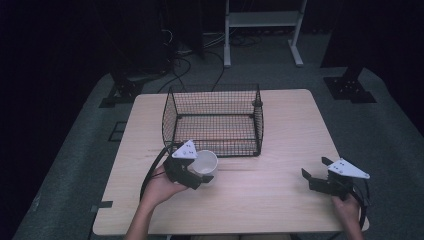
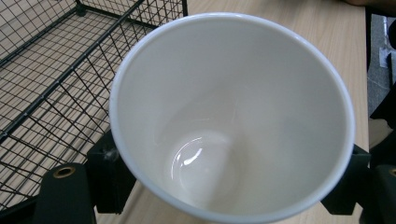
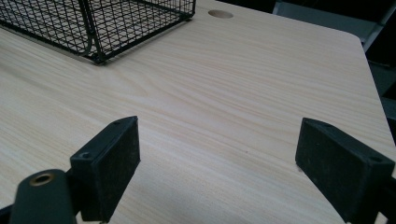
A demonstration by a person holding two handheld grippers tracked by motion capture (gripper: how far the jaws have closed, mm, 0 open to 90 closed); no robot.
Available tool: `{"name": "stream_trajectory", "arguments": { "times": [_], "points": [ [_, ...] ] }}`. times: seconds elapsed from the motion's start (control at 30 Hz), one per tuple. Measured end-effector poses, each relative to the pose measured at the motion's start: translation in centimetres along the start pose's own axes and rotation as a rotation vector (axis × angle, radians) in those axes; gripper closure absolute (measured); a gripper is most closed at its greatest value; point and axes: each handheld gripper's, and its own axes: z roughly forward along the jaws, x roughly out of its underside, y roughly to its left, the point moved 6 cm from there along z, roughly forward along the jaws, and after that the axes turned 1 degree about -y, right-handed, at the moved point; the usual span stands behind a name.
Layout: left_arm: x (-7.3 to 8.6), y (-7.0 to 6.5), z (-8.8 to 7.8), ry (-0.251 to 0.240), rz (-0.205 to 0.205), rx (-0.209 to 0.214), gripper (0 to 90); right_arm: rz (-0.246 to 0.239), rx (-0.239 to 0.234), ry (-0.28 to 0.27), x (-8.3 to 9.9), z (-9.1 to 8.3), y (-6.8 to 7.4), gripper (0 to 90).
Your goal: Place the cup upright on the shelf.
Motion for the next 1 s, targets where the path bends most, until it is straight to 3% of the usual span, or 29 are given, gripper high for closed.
{"name": "stream_trajectory", "arguments": {
  "times": [1.0],
  "points": [
    [-4.9, 1.5, -2.7, 0.007, 0.057, 0.021, 21.1, 0.002, -0.004, 0.000, 0.0, 0.0, 0.0, 13.1]
  ]
}}
